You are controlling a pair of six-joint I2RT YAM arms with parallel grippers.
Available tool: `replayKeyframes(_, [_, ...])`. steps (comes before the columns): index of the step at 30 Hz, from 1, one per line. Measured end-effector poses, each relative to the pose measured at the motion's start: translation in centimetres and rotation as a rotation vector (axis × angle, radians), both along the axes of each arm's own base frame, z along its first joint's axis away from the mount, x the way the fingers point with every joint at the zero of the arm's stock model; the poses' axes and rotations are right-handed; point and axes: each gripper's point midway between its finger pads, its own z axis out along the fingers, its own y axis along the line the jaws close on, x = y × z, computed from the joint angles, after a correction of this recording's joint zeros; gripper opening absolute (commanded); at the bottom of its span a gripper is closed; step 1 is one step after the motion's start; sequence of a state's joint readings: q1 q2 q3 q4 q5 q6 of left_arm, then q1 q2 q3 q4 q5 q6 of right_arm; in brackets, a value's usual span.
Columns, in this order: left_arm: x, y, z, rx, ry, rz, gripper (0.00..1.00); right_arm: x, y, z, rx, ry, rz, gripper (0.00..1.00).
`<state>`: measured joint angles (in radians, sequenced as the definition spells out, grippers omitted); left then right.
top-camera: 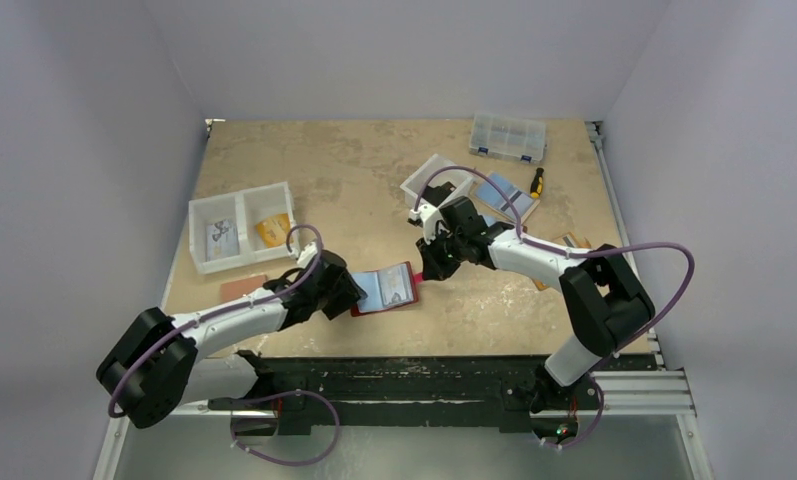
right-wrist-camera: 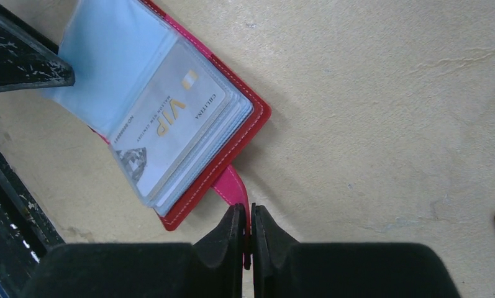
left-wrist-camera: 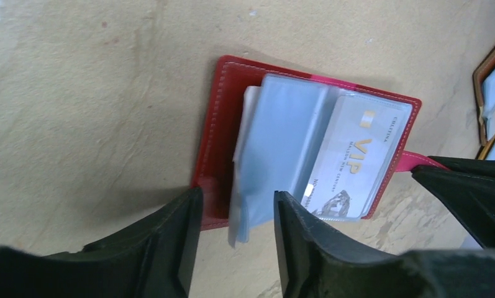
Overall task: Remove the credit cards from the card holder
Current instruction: Open the card holder at the center of the board.
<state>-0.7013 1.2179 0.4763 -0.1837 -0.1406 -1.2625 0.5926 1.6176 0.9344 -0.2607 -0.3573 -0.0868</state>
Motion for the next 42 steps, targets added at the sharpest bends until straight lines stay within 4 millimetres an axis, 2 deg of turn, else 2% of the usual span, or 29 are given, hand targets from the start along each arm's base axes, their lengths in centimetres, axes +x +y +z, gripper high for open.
replayKeyframes(2, [-0.3, 0.5, 0.0, 0.018, 0.006, 0.003, 0.54, 0.0, 0.0, 0.0, -0.002, -0.001, 0.001, 0.24])
replayKeyframes(8, [-1.8, 3.9, -0.2, 0.170, 0.044, 0.019, 0.57, 0.3, -0.5, -0.1, -0.011, -0.004, -0.009, 0.45])
replayKeyframes(11, [-1.2, 4.9, 1.4, 0.254, 0.032, 0.008, 0.59, 0.3, -0.5, -0.1, -0.014, -0.002, -0.007, 0.51])
replayKeyframes(12, [-0.7, 4.8, 2.6, 0.268, 0.005, -0.012, 0.63, 0.3, -0.5, 0.0, -0.015, -0.003, -0.006, 0.52])
replayKeyframes(14, [1.0, 3.8, 5.8, 0.251, -0.084, -0.061, 0.77, 0.4, -0.5, 0.2, -0.016, -0.007, 0.000, 0.53])
replayKeyframes(16, [2.3, 2.3, 9.4, 0.193, -0.189, -0.102, 0.84, 0.5, -0.4, 0.7, -0.014, -0.018, 0.010, 0.53])
replayKeyframes(19, [3.7, -0.5, 14.3, 0.050, -0.346, -0.168, 0.86, 0.6, -0.1, 1.9, -0.001, -0.036, 0.045, 0.53])
replayKeyframes(22, [4.1, -3.4, 16.0, -0.072, -0.396, -0.236, 0.83, 0.7, 0.4, 3.7, 0.035, -0.047, 0.094, 0.53])
replayKeyframes(24, [4.4, -5.0, 15.5, -0.119, -0.383, -0.277, 0.72, 0.8, 0.6, 4.8, 0.067, -0.045, 0.129, 0.53])
replayKeyframes(27, [4.2, -6.5, 13.1, -0.158, -0.327, -0.318, 0.67, 0.8, 0.6, 6.5, 0.127, -0.030, 0.182, 0.53])
replayKeyframes(29, [3.6, -6.7, 11.3, -0.167, -0.278, -0.330, 0.63, 0.6, 0.6, 7.4, 0.165, -0.018, 0.215, 0.48])
replayKeyframes(31, [3.2, -6.9, 9.8, -0.171, -0.231, -0.333, 0.61, 0.3, 0.7, 8.0, 0.198, -0.007, 0.245, 0.38])
replayKeyframes(35, [3.0, -7.1, 8.0, -0.177, -0.194, -0.330, 0.57, -0.7, 1.0, 8.3, 0.236, 0.030, 0.272, 0.15])
replayKeyframes(39, [2.8, -7.0, 6.5, -0.174, -0.180, -0.326, 0.55, -1.3, 1.9, 8.2, 0.266, 0.077, 0.263, 0.07])
replayKeyframes(42, [2.8, -7.0, 5.4, -0.168, -0.165, -0.329, 0.55, -1.6, 2.9, 6.9, 0.269, 0.134, 0.261, 0.06])
